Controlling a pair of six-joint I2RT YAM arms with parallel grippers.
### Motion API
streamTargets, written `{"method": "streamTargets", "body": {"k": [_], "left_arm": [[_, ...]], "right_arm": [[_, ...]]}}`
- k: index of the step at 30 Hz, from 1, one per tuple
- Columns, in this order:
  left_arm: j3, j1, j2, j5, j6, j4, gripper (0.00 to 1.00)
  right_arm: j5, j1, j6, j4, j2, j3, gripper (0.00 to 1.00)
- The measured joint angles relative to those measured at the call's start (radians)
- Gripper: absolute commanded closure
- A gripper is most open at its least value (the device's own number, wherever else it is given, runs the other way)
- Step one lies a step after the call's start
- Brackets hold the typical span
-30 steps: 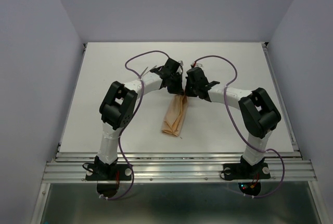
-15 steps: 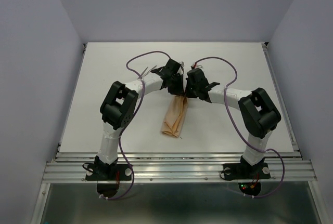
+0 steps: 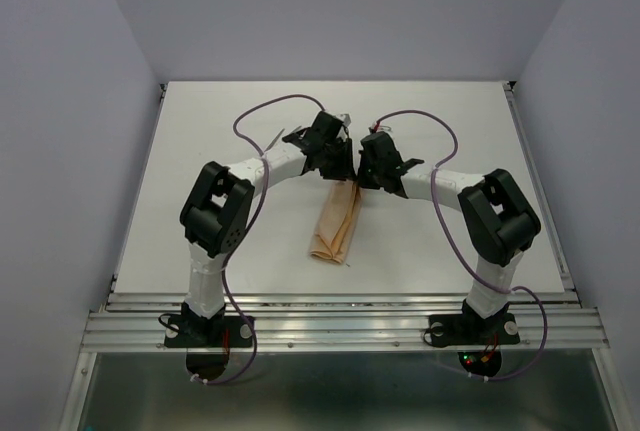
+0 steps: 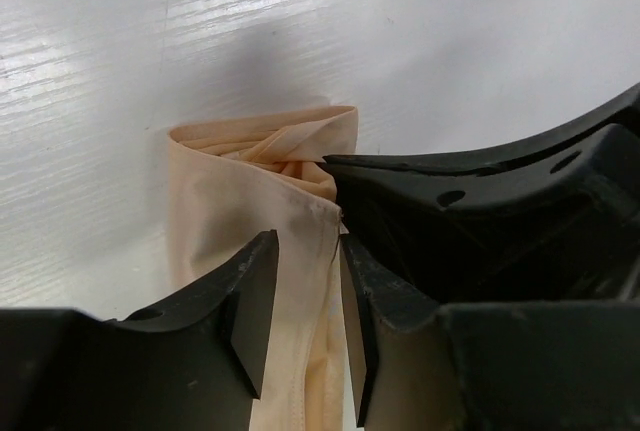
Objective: Fold the napkin into a case and place the utensils inside
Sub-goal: Stuff the top corner of the smaller-rectangle-folded napkin into the folded napkin.
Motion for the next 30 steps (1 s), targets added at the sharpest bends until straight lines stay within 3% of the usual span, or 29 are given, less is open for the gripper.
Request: {"method": "streamTargets", "body": {"k": [6,9,10,11,13,30], "left_arm": [[-0.053,0.001,-0.044,0.0,-0.003,0.025,0.59],[-0.067,0.002,-0.055,0.0,-0.006,0.027,0.75],[-0.069,0.004,-0.056,0.0,-0.008,0.03,0.88],[-0.071,0.007,-0.056,-0.001,-0.013,0.035,0.94],[-0.078,0.01,-0.056,-0.001,-0.011,0.041,1.0],[-0.03,0.016,0.036,0.045,-0.026,0.098,1.0]], "right_arm": [[0.0,0.0,0.0,0.0,0.0,0.0,0.99],[0.0,0.0,0.003,0.0,0.0,0.0,0.99],[0.0,0.0,0.003,0.0,0.0,0.0,0.99],[0.0,0.0,0.003,0.0,0.0,0.0,0.99],[0.0,0.0,0.003,0.0,-0.002,0.0,0.99],[-0.008,0.0,0.003,0.002,-0.01,0.0,0.99]]}}
